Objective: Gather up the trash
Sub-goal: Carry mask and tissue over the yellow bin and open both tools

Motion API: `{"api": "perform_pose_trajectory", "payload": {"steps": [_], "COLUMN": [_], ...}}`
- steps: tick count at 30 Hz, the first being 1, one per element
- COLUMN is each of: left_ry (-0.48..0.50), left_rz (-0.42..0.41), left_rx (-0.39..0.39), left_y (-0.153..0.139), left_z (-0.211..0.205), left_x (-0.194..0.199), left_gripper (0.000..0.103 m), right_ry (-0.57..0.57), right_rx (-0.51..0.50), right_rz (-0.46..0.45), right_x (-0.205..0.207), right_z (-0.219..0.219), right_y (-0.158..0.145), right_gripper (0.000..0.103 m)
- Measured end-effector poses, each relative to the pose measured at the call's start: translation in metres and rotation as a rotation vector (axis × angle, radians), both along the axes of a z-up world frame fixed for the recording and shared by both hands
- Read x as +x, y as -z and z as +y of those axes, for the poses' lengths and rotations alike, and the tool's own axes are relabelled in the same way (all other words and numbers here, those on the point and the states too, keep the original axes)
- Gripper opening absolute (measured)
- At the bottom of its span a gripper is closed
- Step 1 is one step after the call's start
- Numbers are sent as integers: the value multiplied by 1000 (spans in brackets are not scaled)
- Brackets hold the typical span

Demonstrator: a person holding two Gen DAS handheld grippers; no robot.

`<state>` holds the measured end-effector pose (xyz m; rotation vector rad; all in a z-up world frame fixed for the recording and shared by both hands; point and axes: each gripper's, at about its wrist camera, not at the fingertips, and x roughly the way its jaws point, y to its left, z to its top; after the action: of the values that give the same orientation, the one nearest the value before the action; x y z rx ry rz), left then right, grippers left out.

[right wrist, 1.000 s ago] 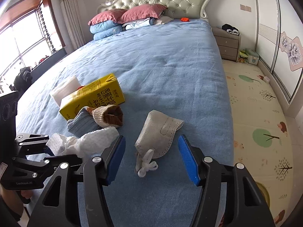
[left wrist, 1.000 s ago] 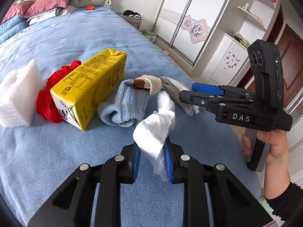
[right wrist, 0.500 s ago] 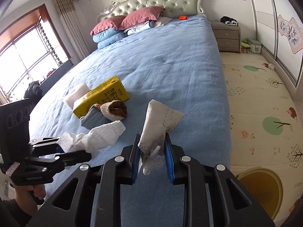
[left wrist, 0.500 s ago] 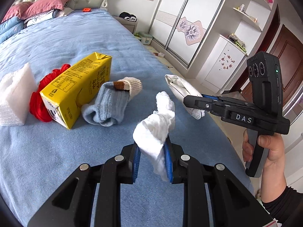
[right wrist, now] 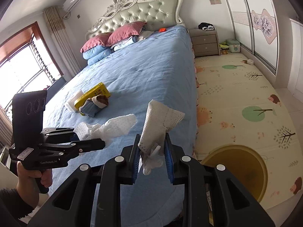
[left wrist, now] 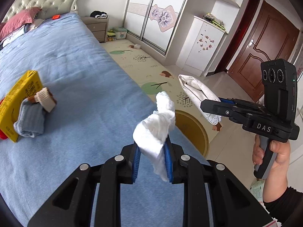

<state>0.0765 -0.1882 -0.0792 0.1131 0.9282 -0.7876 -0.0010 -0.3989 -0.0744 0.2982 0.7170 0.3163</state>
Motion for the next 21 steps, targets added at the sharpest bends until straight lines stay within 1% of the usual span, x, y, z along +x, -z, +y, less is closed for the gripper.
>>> {"api": "perform_pose_trajectory", "payload": {"steps": [14,19,21], "left_ry": [162,220,236], "left_rz": [70,100,112], "left_rx": [52,90,118], "left_y": [24,39,46], "left_z": [-106,-144,-158], "left_x": [-16,-20,-19], "left_gripper": [24,24,24], "right_ry": [179,230,247], "right_rx": [6,6,11], "right_rz": [42,62,71], "right_x": [-56,-73,-77], "right_z": [-89,-115,-124], "right_y": [29,43,48], "right_gripper": [24,24,24]}}
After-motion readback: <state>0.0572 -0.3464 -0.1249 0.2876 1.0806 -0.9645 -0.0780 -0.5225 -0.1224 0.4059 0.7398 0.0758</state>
